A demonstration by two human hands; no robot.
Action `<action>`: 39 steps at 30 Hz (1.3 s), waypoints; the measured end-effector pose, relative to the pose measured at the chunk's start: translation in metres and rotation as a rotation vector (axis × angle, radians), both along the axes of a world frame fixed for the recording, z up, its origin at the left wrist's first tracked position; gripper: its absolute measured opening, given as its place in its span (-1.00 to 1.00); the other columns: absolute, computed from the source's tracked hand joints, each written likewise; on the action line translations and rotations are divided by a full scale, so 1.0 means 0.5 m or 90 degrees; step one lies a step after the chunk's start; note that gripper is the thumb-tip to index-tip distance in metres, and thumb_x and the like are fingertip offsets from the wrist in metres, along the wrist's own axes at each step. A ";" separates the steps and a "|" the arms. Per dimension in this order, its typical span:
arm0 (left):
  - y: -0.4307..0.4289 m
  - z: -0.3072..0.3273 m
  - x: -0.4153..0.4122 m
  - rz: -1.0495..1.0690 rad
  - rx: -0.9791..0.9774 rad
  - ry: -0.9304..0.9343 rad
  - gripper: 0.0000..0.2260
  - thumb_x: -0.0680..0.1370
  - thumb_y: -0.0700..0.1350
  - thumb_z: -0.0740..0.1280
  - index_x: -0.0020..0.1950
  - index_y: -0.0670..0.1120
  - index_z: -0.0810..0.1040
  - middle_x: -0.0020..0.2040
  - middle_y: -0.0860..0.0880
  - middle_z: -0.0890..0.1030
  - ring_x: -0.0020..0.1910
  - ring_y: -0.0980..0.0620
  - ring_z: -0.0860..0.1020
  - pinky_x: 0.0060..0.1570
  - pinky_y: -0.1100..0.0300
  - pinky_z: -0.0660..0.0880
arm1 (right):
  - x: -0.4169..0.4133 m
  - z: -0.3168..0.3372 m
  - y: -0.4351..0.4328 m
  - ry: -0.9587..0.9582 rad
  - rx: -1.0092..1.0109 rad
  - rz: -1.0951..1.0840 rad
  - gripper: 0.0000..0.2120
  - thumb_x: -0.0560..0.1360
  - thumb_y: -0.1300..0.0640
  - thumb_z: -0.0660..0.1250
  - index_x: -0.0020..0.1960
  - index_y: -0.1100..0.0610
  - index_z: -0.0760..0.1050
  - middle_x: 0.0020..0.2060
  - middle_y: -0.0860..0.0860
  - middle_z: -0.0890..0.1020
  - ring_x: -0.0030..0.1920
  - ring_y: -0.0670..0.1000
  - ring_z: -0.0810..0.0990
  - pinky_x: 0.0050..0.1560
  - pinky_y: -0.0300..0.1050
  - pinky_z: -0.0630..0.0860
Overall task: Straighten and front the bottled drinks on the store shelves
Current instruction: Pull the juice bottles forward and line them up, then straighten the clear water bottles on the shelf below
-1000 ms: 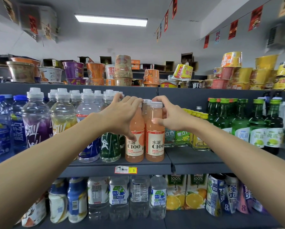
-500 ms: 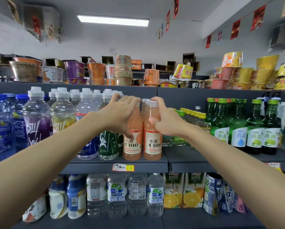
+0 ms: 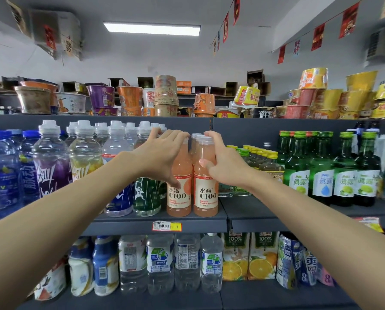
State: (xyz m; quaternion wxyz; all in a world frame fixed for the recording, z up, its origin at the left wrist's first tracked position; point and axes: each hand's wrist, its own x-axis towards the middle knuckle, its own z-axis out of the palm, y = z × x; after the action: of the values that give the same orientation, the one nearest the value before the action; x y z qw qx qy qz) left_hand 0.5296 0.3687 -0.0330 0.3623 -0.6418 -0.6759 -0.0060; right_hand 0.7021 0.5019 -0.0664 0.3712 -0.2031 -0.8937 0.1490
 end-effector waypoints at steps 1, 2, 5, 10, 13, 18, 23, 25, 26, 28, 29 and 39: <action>-0.001 0.000 0.001 0.005 -0.002 0.002 0.25 0.18 0.50 0.47 0.60 -0.09 -0.05 0.58 -0.06 0.20 0.55 -0.07 0.18 0.53 -0.19 -0.03 | 0.000 -0.004 -0.002 0.009 0.002 -0.007 -0.29 0.56 0.03 0.36 0.47 -0.32 -0.04 -0.23 -0.02 0.66 -0.26 -0.02 0.67 -0.16 0.09 0.68; -0.002 0.000 0.002 0.012 -0.003 0.009 0.27 0.19 0.51 0.46 0.61 -0.10 -0.08 0.60 -0.07 0.16 0.57 -0.07 0.15 0.54 -0.20 -0.04 | 0.000 -0.009 -0.006 0.019 0.008 -0.018 -0.27 0.57 0.02 0.36 0.48 -0.32 -0.06 -0.26 -0.03 0.66 -0.29 -0.03 0.67 -0.18 0.10 0.68; -0.009 -0.011 0.005 0.029 0.008 0.035 0.31 0.21 0.53 0.42 0.62 -0.14 -0.19 0.64 -0.11 0.02 0.60 -0.10 0.06 0.54 -0.24 -0.08 | 0.001 -0.029 -0.018 0.059 0.033 -0.062 -0.21 0.58 -0.02 0.36 0.52 -0.30 -0.14 -0.10 -0.03 0.69 -0.21 -0.03 0.68 -0.10 0.15 0.67; -0.036 -0.069 0.016 -0.011 0.105 0.025 0.17 0.32 0.43 0.38 0.64 -0.17 -0.13 0.65 -0.15 -0.03 0.62 -0.12 -0.05 0.56 -0.17 -0.14 | 0.019 -0.081 -0.049 0.102 0.027 -0.107 -0.09 0.51 -0.15 0.41 0.58 -0.19 -0.18 0.51 0.06 0.36 0.43 0.12 0.43 0.33 0.17 0.47; -0.054 -0.126 0.037 -0.070 0.217 -0.036 -0.07 0.44 0.22 0.37 0.62 -0.18 0.02 0.62 -0.18 0.08 0.62 -0.14 0.03 0.56 -0.17 -0.08 | 0.036 -0.127 -0.080 0.195 0.102 -0.140 -0.22 0.53 -0.05 0.39 0.59 0.07 0.04 0.49 0.09 0.31 0.48 0.08 0.29 0.45 0.10 0.33; -0.088 -0.301 0.079 -0.200 0.448 -0.165 -0.46 0.45 -0.11 0.39 0.41 -0.17 0.36 0.40 -0.16 0.39 0.39 -0.18 0.36 0.39 0.00 0.16 | 0.069 -0.277 -0.127 0.390 0.205 -0.110 -0.50 0.49 0.12 0.35 0.37 0.24 0.33 0.25 0.13 0.43 0.29 0.11 0.42 0.37 -0.05 0.36; -0.107 -0.527 0.127 -0.209 0.492 -0.220 -0.59 0.45 -0.15 0.36 0.27 -0.15 0.39 0.24 -0.13 0.42 0.18 -0.17 0.42 0.23 0.11 0.19 | 0.089 -0.487 -0.151 0.384 0.180 -0.095 -0.61 0.48 0.18 0.34 0.27 0.20 0.36 0.14 0.08 0.43 0.17 0.10 0.46 0.28 -0.22 0.34; -0.103 -0.598 0.142 -0.185 0.462 -0.249 -0.61 0.46 -0.14 0.36 0.26 -0.15 0.39 0.23 -0.11 0.40 0.18 -0.16 0.41 0.21 0.10 0.21 | 0.088 -0.553 -0.153 0.332 0.126 -0.115 -0.62 0.48 0.15 0.33 0.27 0.19 0.38 0.14 0.07 0.44 0.17 0.09 0.46 0.26 -0.12 0.40; -0.099 -0.626 0.148 -0.167 0.446 -0.270 -0.61 0.46 -0.15 0.37 0.26 -0.16 0.40 0.23 -0.12 0.41 0.19 -0.17 0.41 0.21 0.08 0.22 | 0.087 -0.580 -0.152 0.303 0.102 -0.131 -0.61 0.49 0.12 0.32 0.27 0.20 0.39 0.14 0.08 0.44 0.17 0.09 0.46 0.23 -0.03 0.44; -0.088 -0.669 0.157 -0.122 0.418 -0.310 -0.58 0.45 -0.16 0.43 0.27 -0.16 0.42 0.23 -0.14 0.43 0.18 -0.18 0.42 0.19 0.03 0.26 | 0.084 -0.620 -0.150 0.240 0.070 -0.165 -0.57 0.50 0.03 0.28 0.30 0.20 0.39 0.15 0.08 0.45 0.19 0.10 0.46 0.21 0.05 0.46; -0.083 -0.684 0.161 -0.102 0.407 -0.328 -0.55 0.44 -0.16 0.46 0.28 -0.15 0.41 0.23 -0.13 0.43 0.18 -0.17 0.42 0.19 0.02 0.27 | 0.082 -0.633 -0.149 0.212 0.058 -0.179 -0.55 0.50 0.00 0.28 0.32 0.18 0.38 0.15 0.07 0.45 0.19 0.09 0.45 0.20 0.05 0.46; -0.016 -0.715 0.170 0.060 0.311 -0.421 -0.30 0.39 -0.03 0.56 0.43 -0.16 0.33 0.36 -0.16 0.42 0.34 -0.19 0.39 0.33 -0.06 0.25 | 0.056 -0.665 -0.113 0.123 -0.012 -0.267 -0.37 0.44 -0.04 0.46 0.40 0.16 0.34 0.23 0.09 0.45 0.26 0.11 0.44 0.27 0.01 0.44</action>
State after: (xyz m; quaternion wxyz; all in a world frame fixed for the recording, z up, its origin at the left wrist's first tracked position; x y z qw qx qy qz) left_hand 0.6146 0.3607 -0.3904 0.2674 -0.4684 -0.7633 -0.3556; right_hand 0.7300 0.4456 -0.3990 0.4761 -0.3728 -0.7907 0.0958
